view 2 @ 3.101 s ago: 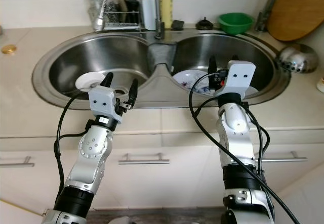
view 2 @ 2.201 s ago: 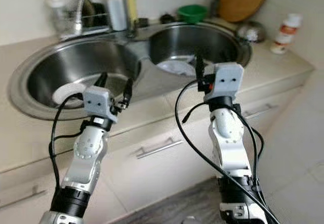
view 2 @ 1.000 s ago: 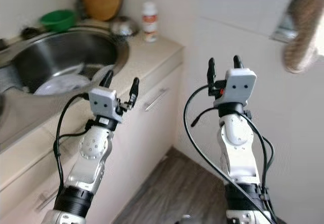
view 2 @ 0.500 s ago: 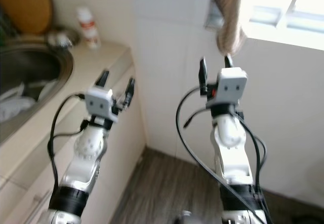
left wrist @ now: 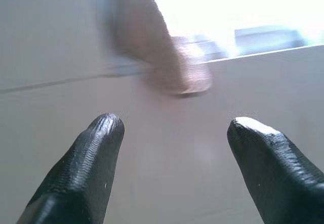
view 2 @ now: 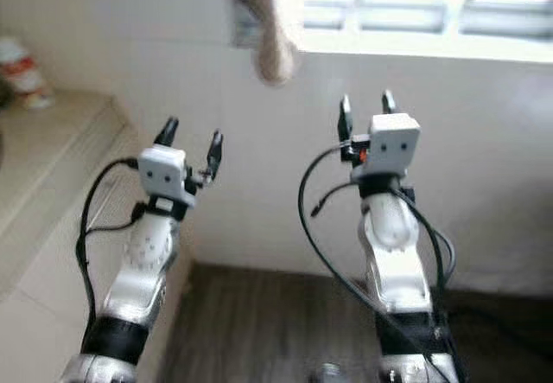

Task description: Kitchen organization

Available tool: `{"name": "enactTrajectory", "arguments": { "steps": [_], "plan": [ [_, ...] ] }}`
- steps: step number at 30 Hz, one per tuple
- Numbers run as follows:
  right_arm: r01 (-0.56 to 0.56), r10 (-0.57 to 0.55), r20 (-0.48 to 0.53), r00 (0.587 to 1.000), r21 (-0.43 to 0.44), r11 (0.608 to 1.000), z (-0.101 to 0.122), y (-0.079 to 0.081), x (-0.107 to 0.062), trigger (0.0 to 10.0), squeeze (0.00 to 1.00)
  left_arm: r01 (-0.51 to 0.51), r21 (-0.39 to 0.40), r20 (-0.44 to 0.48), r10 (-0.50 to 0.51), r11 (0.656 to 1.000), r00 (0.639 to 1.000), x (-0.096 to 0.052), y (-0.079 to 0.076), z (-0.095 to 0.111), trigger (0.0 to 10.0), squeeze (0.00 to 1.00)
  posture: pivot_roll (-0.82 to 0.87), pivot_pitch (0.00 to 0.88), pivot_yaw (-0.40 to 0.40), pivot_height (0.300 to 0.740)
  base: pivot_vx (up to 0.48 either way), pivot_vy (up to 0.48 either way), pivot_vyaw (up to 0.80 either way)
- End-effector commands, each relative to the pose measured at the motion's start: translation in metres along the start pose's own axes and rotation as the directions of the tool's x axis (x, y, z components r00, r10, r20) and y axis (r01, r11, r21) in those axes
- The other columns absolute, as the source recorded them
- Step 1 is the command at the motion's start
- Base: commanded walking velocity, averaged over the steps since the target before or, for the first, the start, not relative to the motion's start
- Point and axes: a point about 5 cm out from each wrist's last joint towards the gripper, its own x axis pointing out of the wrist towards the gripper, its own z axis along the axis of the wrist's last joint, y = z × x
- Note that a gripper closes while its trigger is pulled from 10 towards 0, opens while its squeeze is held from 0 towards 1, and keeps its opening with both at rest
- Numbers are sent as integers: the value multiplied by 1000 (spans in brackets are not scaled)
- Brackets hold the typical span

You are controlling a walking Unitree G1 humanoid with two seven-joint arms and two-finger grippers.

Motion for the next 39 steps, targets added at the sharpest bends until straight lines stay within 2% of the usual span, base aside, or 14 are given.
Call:
{"name": "enactTrajectory", "arguments": {
  "steps": [1,21,39],
  "plan": [
    [-14,14,-6,1000,-6,1000,0,6,0,10000,0,-11,24,-9,11,1000,1000,-1,7,-1,10000,0,-81,0,13,740,0,-480,0],
    [-7,7,-30,1000,-20,1000,-5,6,1,10000,0,-10,20,-14,11,1000,1000,-2,7,-2,10000,0,-82,0,14,740,0,-480,0],
    [2,-2,-60,998,6,1000,-9,6,2,10000,0,-26,-2,-39,25,1000,999,-2,8,-5,10000,0,-84,0,14,740,0,0,0]
  ]
}}
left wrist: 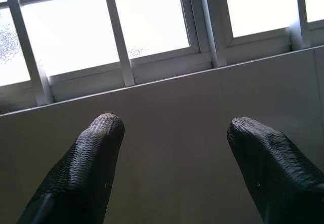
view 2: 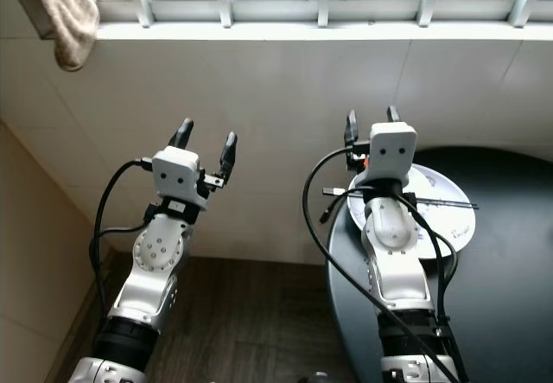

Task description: Kitchen organization

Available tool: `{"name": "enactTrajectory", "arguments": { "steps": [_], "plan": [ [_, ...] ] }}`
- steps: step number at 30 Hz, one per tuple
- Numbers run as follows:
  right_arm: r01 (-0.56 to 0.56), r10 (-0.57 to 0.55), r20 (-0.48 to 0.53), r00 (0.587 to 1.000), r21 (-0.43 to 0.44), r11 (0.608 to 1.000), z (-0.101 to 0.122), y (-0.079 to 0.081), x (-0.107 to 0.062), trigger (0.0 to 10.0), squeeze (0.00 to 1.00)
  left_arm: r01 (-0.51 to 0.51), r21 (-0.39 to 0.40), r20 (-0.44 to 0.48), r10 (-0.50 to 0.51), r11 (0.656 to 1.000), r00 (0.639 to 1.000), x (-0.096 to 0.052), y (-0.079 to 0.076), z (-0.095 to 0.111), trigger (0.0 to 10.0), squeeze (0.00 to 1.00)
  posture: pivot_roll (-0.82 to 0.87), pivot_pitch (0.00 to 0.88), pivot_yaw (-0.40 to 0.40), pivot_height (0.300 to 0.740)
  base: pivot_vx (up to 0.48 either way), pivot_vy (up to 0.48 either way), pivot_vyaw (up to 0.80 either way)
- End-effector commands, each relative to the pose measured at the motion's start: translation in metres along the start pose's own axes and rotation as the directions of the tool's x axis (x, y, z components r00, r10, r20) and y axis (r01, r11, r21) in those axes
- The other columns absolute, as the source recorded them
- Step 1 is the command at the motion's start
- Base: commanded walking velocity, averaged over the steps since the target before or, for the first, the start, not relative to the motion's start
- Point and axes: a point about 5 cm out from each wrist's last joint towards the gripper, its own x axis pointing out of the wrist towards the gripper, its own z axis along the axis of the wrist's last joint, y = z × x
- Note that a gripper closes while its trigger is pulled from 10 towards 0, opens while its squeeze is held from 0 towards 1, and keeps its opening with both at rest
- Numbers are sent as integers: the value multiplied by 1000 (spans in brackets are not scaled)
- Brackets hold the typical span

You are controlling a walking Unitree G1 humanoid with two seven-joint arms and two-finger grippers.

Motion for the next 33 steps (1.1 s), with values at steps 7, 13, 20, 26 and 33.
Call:
{"name": "enactTrajectory", "arguments": {
  "steps": [7,13,20,26,33],
  "plan": [
    [-6,6,-2,1000,6,1000,1,2,2,10000,0,-3,-4,-20,3,1000,1000,1,2,-2,10000,0,-83,0,17,740,0,480,0],
    [-5,5,-7,1000,7,1000,0,2,2,10000,0,0,-5,-22,0,1000,1000,1,2,-2,10000,0,-82,0,18,740,0,480,0],
    [10,-10,-17,1000,14,1000,-2,1,2,10000,0,0,1,-5,0,1000,1000,1,3,-1,10000,0,-81,0,19,740,0,178,0],
    [74,-72,-57,996,34,997,-8,-6,3,10000,0,3,3,-1,-3,1000,1000,0,3,-1,10000,0,-80,0,21,740,0,0,-533],
    [61,-55,-89,994,62,996,-12,-4,3,10000,0,4,6,-5,-4,1000,1000,0,3,-1,10000,0,-80,0,21,740,0,0,-441]
  ]
}}
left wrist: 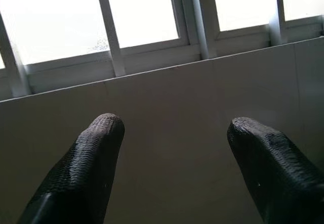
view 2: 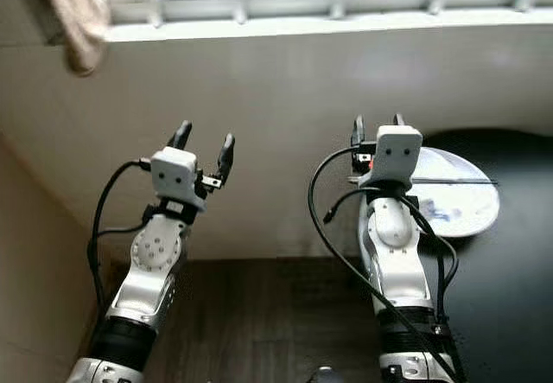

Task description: Kitchen organization

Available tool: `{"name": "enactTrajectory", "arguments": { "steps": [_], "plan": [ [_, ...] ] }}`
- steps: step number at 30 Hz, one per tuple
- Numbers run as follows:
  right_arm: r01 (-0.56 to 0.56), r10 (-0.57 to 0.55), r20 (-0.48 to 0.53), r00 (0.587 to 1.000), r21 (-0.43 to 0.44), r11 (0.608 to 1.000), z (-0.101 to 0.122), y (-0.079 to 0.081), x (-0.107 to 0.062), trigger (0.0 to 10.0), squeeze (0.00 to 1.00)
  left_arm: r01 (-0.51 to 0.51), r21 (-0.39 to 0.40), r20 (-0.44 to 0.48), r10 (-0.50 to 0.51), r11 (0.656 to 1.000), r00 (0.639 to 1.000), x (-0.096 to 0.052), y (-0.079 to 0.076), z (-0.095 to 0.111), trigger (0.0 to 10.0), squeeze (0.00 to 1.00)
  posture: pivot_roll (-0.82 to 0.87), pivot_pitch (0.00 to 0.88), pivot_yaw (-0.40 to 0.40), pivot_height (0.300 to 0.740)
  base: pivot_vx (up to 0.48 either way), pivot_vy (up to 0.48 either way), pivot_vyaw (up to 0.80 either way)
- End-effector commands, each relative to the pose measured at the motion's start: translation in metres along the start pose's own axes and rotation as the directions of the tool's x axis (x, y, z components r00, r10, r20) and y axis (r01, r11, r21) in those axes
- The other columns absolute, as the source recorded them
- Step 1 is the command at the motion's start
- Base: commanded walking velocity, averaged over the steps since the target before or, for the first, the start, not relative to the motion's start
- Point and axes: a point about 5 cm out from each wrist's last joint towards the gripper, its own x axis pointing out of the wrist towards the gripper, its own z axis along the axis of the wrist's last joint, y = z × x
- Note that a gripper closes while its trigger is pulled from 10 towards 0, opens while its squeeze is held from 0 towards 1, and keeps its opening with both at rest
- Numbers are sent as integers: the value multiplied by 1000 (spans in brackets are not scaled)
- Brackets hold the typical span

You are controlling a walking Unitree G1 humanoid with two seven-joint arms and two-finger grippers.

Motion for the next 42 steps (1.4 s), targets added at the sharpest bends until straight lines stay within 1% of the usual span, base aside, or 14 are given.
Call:
{"name": "enactTrajectory", "arguments": {
  "steps": [1,6,12,16,18,21,23,25,27,28,29,31,34,42],
  "plan": [
    [-24,26,-38,999,51,998,-3,8,2,10000,0,-7,10,-4,7,1000,1000,-1,4,-1,10000,0,-79,0,23,740,0,0,0],
    [-21,53,-158,986,198,980,-17,12,3,10000,0,-8,11,-5,8,1000,1000,-1,5,-1,10000,0,-75,0,22,740,0,0,0],
    [10,37,-215,976,212,977,-25,6,3,10000,0,-7,13,-9,7,1000,1000,-1,5,-1,10000,0,-77,0,23,740,0,0,0],
    [81,2,-261,965,307,948,-28,-2,5,10000,0,-4,13,-9,4,1000,1000,0,4,-2,10000,0,-81,0,24,740,0,0,0],
    [86,3,-262,965,328,941,-27,-3,6,10000,0,-3,13,-9,3,1000,1000,0,4,-2,10000,0,-81,0,24,740,0,0,0],
    [82,17,-211,977,451,889,-19,1,7,10000,0,-3,15,-10,4,1000,1000,0,4,-1,10000,0,-79,0,24,740,0,0,0],
    [33,29,-116,993,504,863,-5,4,6,10000,0,-4,14,-10,4,1000,1000,0,4,-2,10000,0,-77,0,23,740,0,0,0],
    [-8,55,-83,995,480,877,-1,8,3,10000,0,-5,15,-12,5,1000,1000,0,4,-2,10000,0,-81,0,23,740,0,0,0],
    [-74,102,-55,993,372,925,2,13,1,10000,0,-5,14,-13,5,1000,1000,0,4,-2,10000,0,-82,0,22,740,0,0,0],
    [-126,139,-32,990,262,957,4,16,-1,10000,0,-5,14,-14,5,1000,1000,0,4,-2,10000,0,-82,0,22,740,0,0,0],
    [-209,210,-10,978,87,974,4,22,-5,10000,0,-4,13,-16,5,1000,1000,0,3,-3,10000,0,-84,0,23,740,0,0,0],
    [-248,248,-19,969,-3,969,1,24,-6,10000,0,-3,13,-18,3,1000,1000,0,3,-3,10000,0,-87,0,24,740,0,0,0],
    [-271,266,-82,960,-60,961,-7,20,-6,10000,0,-1,12,-21,2,1000,1000,0,3,-3,10000,0,-87,0,24,740,0,0,0],
    [-318,294,-212,932,-88,944,-18,-6,0,10000,0,-1,10,-31,1,1000,1000,-1,2,-5,10000,0,-99,0,24,740,0,0,0]
  ]
}}
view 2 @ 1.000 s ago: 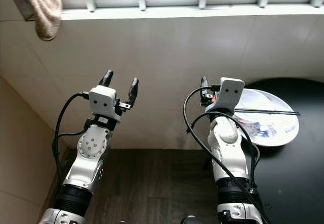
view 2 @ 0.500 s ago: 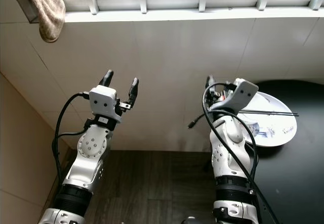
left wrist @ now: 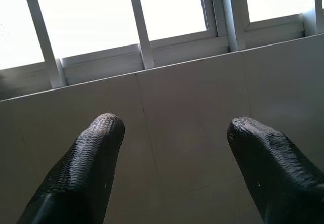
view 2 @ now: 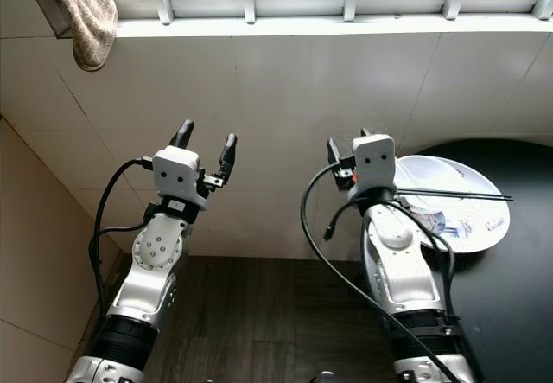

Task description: Kitchen organization

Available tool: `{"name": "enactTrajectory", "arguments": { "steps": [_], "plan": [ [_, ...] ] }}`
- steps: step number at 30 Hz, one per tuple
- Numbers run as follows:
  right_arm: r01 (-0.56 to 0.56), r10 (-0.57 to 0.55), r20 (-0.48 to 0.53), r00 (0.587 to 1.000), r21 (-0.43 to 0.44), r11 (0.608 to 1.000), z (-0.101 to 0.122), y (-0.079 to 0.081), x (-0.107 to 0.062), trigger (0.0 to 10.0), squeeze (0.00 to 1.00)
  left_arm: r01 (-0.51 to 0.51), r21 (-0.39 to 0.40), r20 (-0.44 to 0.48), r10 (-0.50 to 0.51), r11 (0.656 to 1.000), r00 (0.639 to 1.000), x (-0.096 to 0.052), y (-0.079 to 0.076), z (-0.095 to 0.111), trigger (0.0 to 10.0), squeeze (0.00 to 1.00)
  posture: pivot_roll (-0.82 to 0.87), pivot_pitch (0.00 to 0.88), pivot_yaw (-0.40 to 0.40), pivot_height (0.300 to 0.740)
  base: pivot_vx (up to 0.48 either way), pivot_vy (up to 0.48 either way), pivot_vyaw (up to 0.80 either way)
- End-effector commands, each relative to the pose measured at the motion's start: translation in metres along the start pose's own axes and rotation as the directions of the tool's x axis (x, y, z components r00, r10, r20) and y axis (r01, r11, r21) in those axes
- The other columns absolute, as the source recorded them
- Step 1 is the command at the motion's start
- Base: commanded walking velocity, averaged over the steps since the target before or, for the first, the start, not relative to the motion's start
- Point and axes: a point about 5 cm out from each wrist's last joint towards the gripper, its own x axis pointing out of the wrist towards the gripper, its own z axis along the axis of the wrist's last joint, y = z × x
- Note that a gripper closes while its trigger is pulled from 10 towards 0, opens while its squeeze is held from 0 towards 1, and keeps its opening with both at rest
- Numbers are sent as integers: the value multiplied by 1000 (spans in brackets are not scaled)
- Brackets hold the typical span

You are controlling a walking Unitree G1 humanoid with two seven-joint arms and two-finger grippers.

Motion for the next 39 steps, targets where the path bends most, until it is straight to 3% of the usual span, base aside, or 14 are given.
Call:
{"name": "enactTrajectory", "arguments": {
  "steps": [1,3,6,7,9,10,11,12,15,19,21,39],
  "plan": [
    [-26,25,-26,999,-24,999,-1,-8,2,10000,0,1,-1,-22,-1,1000,1000,0,-1,-3,10000,0,-104,0,23,740,0,0,0],
    [-40,38,-39,999,-52,998,-2,-10,2,10000,0,2,-1,-23,-2,1000,1000,0,-1,-4,10000,0,-104,0,23,740,0,0,0],
    [-135,127,-48,991,-216,967,-4,-9,0,10000,0,2,-2,-27,-2,1000,1000,0,-1,-4,10000,0,-104,0,24,740,0,0,0],
    [-135,127,-48,991,-216,967,-4,-9,0,10000,0,2,-2,-27,-2,1000,1000,0,-1,-4,10000,0,-104,0,24,740,0,0,0],
    [-257,242,-85,966,-307,916,-9,5,-2,10000,0,1,-2,-28,-1,1000,1000,1,-1,-5,10000,0,-104,0,24,740,0,0,0],
    [-257,242,-85,966,-307,916,-9,5,-2,10000,0,1,-2,-28,-1,1000,1000,1,-1,-5,10000,0,-104,0,24,740,0,0,0],
    [-343,319,-127,939,-378,860,-17,17,-5,10000,0,-1,-2,-30,1,1000,1000,1,-1,-5,10000,0,-98,0,22,740,0,0,0],
    [-369,341,-143,929,-400,839,-21,21,-6,10000,0,-1,-2,-30,1,1000,1000,1,-1,-5,10000,0,-95,0,22,740,0,0,0],
    [-408,365,-182,913,-428,807,-28,29,-8,10000,0,-3,-2,-31,3,1000,1000,1,-1,-5,10000,0,-95,0,22,740,0,0,0],
    [-424,330,-270,905,-494,759,-44,27,-8,10000,0,-6,-1,-31,6,1000,999,0,-1,-5,10000,0,-91,0,21,740,0,0,0],
    [-389,255,-308,917,-541,746,-51,16,-5,10000,0,-7,-1,-32,7,1000,999,0,-1,-5,10000,0,-91,0,21,740,0,0,0],
    [-343,122,-352,928,-678,650,-69,-1,-2,10000,0,-11,-7,-38,11,1000,999,1,-1,-6,10000,0,-88,0,19,740,0,0,0]
  ]
}}
